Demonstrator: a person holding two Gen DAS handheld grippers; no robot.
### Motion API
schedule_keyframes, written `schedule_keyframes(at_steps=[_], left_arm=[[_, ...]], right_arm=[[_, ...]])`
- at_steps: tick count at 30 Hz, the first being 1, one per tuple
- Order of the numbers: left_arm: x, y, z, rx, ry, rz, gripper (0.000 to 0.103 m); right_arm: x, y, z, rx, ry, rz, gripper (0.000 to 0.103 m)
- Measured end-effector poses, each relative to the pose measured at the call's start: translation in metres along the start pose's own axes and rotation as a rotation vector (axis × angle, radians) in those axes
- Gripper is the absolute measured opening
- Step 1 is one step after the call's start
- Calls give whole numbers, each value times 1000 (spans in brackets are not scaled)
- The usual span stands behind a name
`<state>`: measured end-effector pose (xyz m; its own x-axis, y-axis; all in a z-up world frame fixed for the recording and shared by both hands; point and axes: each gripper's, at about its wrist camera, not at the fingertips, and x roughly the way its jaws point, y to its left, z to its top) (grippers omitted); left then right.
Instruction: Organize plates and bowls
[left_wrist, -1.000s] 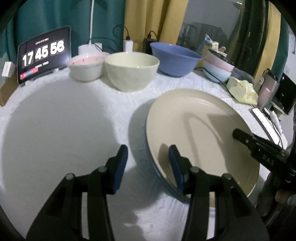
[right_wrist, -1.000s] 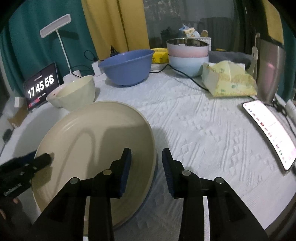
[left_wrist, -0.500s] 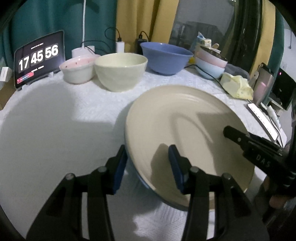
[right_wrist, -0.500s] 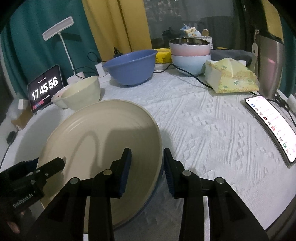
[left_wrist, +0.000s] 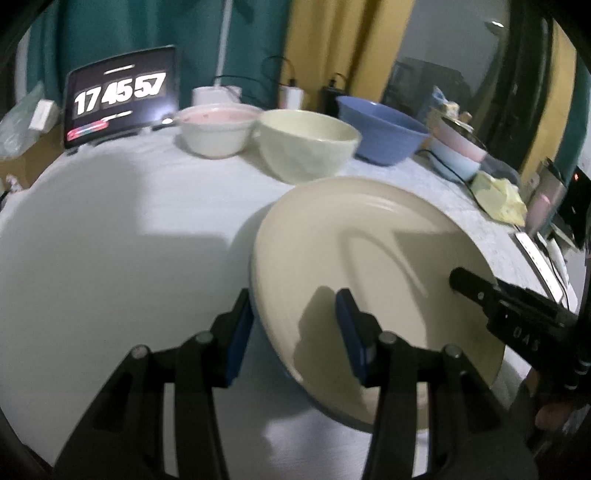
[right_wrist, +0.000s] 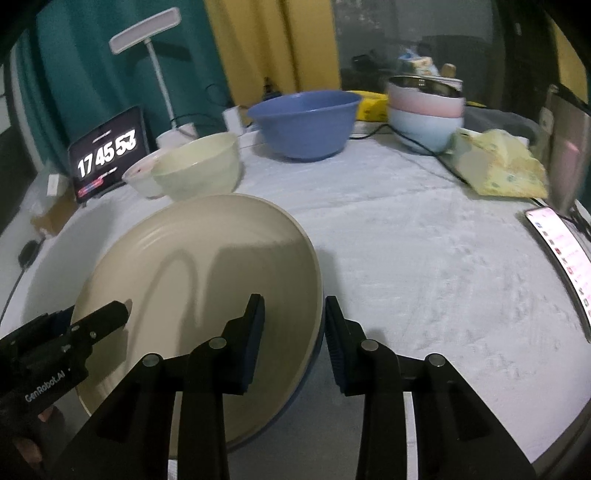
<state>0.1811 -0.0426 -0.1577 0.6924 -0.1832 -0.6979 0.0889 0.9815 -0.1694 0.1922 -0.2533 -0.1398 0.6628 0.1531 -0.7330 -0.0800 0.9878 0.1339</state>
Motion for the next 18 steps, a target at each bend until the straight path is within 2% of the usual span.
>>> schedule_keyframes(at_steps=[18], left_arm=[[-23, 80, 5, -124, -68, 106, 46]], right_arm=[[33, 82, 31, -139, 65, 132, 35]])
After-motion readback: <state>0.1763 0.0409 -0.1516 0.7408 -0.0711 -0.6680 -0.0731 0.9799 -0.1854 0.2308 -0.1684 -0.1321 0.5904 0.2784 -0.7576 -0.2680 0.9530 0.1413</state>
